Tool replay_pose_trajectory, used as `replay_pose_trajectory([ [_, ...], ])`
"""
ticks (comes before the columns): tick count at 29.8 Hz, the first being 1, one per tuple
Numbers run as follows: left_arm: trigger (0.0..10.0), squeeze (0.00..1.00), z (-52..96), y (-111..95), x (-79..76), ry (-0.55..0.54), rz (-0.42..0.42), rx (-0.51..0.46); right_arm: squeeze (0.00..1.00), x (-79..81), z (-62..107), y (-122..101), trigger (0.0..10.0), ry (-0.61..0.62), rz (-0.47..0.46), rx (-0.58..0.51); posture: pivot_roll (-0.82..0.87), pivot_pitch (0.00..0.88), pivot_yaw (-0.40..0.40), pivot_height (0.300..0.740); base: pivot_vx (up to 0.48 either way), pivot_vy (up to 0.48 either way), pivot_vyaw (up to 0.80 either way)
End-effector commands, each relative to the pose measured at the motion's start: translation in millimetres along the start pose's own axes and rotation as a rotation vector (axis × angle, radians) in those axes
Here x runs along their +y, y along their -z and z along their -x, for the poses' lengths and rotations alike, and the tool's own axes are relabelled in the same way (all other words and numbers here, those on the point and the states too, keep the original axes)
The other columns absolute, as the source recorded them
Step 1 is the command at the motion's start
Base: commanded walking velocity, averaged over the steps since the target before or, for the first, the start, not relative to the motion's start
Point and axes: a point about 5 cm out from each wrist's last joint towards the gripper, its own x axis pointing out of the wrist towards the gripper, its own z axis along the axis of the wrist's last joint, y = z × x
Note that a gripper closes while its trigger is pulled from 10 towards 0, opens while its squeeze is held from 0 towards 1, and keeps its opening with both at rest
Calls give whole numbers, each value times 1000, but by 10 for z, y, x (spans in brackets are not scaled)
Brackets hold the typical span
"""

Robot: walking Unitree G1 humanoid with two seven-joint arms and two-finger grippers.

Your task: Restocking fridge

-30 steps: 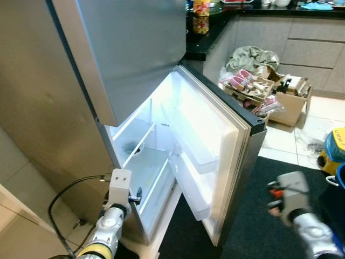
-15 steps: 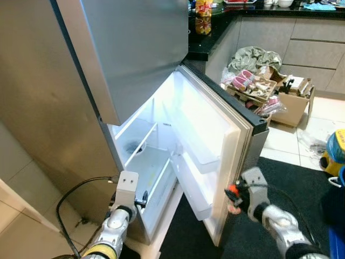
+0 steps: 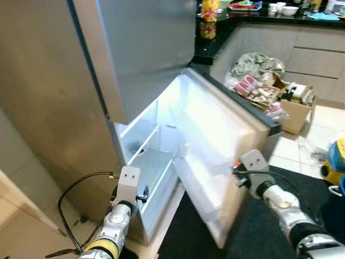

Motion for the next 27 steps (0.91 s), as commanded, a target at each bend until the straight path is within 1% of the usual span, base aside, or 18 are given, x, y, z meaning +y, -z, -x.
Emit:
replay_pose_trajectory([
  [1, 10000, 0, 27, 78, -24, -4, 8, 18, 0, -220, 13, 15, 10000, 139, -23, 26, -34, 0, -45, 740, 0, 0, 0],
  [2, 10000, 0, 39, 102, -21, -7, 13, 22, 0, -365, 61, 101, 10000, 223, -31, 65, -36, 0, -46, 740, 0, 0, 0],
  [3, 10000, 0, 39, 102, -21, -7, 13, 22, 0, -365, 61, 101, 10000, 223, -31, 65, -36, 0, -46, 740, 0, 0, 0],
  [4, 10000, 0, 53, 131, -15, -11, 16, 28, 0, -441, 107, 180, 10000, 262, -42, 86, -39, 0, -46, 740, 0, 0, 0],
  [5, 10000, 0, 53, 131, -15, -11, 16, 28, 0, -441, 107, 180, 10000, 262, -42, 86, -39, 0, -46, 740, 0, 0, 0],
  [7, 10000, 0, 80, 182, -1, -13, 25, 33, 0, -414, 188, 343, 10000, 259, -31, 109, -51, 0, -37, 740, 0, 0, 0],
  [10, 10000, 0, 99, 216, -2, 0, 36, 37, 0, -128, 268, 542, 10000, 184, -115, 123, -55, 0, -28, 740, 0, 0, 0],
  [12, 10000, 0, 99, 216, -2, 0, 36, 37, 0, -128, 268, 542, 10000, 184, -115, 123, -55, 0, -28, 740, 0, 0, 0],
  [13, 10000, 0, 102, 223, -4, 2, 37, 40, 0, -78, 279, 567, 10000, 177, -128, 125, -55, 0, -28, 740, 0, 0, 0],
  [14, 10000, 0, 107, 237, -12, 8, 36, 45, 0, 110, 310, 639, 10000, 125, -169, 140, -62, 0, -14, 740, 0, 0, 0],
  [15, 10000, 0, 107, 237, -12, 8, 36, 45, 0, 110, 310, 639, 10000, 125, -169, 140, -62, 0, -14, 740, 0, 0, 0],
  [17, 10000, 0, 115, 283, -54, 25, 14, 74, 0, 522, 398, 758, 10000, 31, -310, 165, -63, 0, 0, 740, 0, 0, 0],
  [18, 10000, 0, 121, 305, -80, 32, 7, 86, 0, 675, 435, 795, 10000, 12, -380, 184, -63, 0, 0, 740, 0, 0, 0],
  [19, 10000, 0, 126, 326, -96, 34, 10, 96, 0, 762, 457, 813, 10000, 13, -415, 199, -65, 0, 7, 740, 0, 0, 0],
  [20, 10000, 0, 126, 326, -96, 34, 10, 96, 0, 762, 457, 813, 10000, 13, -415, 199, -65, 0, 7, 740, 0, 0, 0],
  [23, 10000, 0, 139, 367, -121, 30, 13, 116, 0, 890, 500, 841, 10000, 11, -418, 217, -78, 0, 23, 740, 0, 0, 0],
  [24, 10000, 0, 139, 372, -171, 42, 7, 118, 0, 972, 542, 868, 10000, 6, -424, 224, -77, 0, 24, 740, 0, 0, 0],
  [27, 10000, 0, 133, 356, -216, 58, 7, 110, 0, 1002, 567, 886, 10000, 6, -437, 225, -75, 0, 23, 740, 0, 0, 0],
])
